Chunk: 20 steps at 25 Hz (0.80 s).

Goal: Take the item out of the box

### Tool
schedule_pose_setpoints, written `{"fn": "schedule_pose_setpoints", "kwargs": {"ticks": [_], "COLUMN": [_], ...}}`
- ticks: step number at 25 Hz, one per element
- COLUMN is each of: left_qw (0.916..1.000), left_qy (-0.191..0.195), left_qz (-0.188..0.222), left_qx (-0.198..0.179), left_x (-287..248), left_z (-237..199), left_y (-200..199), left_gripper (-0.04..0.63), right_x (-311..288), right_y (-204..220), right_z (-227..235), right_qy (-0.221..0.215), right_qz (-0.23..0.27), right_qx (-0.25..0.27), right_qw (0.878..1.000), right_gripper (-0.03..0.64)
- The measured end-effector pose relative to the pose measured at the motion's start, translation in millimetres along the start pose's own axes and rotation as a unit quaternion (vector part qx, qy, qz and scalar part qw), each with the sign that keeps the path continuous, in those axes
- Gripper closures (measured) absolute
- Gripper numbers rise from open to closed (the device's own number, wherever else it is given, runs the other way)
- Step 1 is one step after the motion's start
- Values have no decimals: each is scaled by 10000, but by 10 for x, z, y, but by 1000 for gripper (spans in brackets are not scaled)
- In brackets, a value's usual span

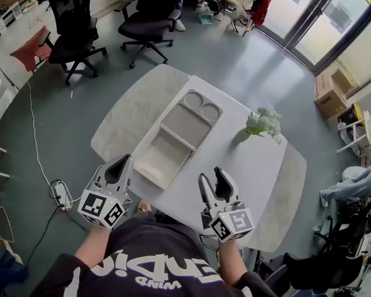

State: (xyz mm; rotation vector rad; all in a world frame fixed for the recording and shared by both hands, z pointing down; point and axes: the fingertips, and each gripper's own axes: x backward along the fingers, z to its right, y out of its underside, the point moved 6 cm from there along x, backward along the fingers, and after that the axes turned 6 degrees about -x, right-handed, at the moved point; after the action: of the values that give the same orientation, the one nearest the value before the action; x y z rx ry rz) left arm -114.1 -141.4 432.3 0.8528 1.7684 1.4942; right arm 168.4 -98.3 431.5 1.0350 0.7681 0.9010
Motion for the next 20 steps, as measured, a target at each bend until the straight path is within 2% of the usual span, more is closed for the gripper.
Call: {"fn": "schedule_pose_setpoints", "kwargs": {"ticks": [7, 13, 16, 20], "left_qw": [10000, 9998, 9998, 9998], "left_qy": [-49, -143, -154, -174], "left_qz": [1, -7, 8, -8], "left_qx": [35, 110, 99, 136], "left_x": [36, 76, 79, 66], "left_z": [-93, -172, -199, -217], "left_y": [2, 36, 29, 67], "left_gripper": [586, 586, 586, 586], "right_x": [-314, -732, -938, -1185], "right_y": [-8, 203, 339, 670], "right_z": [-95, -245, -351, -472], "right_qy": [-488, -1117, -1399, -1769], "right_qz": [-651, -1365, -1704, -2348], "right_qx": [326, 486, 592, 1001], "right_qw": [9962, 9831, 9736, 9505], "right_gripper": [405, 403, 403, 403]}}
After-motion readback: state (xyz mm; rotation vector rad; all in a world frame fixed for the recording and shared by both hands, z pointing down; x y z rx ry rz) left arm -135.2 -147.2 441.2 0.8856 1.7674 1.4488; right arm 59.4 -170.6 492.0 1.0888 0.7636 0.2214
